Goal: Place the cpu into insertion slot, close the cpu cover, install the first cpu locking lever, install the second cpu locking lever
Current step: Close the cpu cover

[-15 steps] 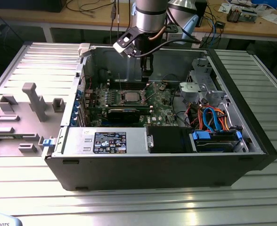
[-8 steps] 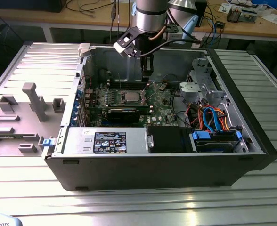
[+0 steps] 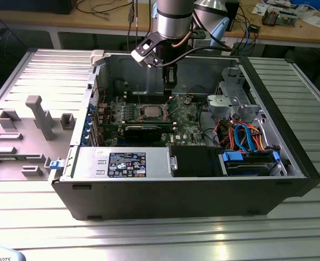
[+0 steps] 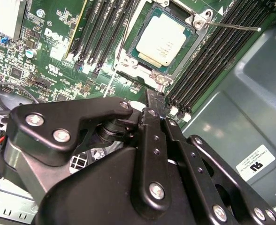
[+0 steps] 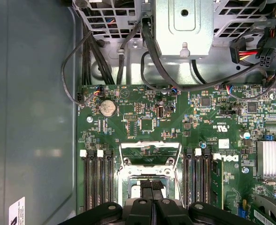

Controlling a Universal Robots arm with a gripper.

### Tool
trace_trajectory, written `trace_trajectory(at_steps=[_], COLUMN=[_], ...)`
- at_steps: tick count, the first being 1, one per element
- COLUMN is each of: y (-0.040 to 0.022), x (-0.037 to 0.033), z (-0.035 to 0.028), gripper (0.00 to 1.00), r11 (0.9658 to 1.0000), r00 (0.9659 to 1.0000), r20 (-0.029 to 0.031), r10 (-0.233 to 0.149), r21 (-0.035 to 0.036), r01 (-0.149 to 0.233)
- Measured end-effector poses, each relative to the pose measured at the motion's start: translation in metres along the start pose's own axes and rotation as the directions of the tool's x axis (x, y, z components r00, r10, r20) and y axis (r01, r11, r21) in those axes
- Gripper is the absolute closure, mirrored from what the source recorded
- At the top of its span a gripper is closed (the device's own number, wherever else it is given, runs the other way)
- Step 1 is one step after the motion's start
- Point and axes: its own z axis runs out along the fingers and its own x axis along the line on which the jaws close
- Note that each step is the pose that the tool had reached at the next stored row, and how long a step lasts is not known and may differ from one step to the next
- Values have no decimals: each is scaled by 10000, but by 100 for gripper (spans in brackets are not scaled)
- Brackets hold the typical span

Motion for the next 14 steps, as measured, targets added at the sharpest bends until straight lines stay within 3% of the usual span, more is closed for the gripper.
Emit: trace_trajectory(at_steps=[9,14], y=[1,139], x=[0,0], z=[2,17], gripper=[89,89], r11=[10000,10000], r00=[10000,10000], r20=[-1,2], r10=[0,-1], r21=[0,0], r01=[0,1])
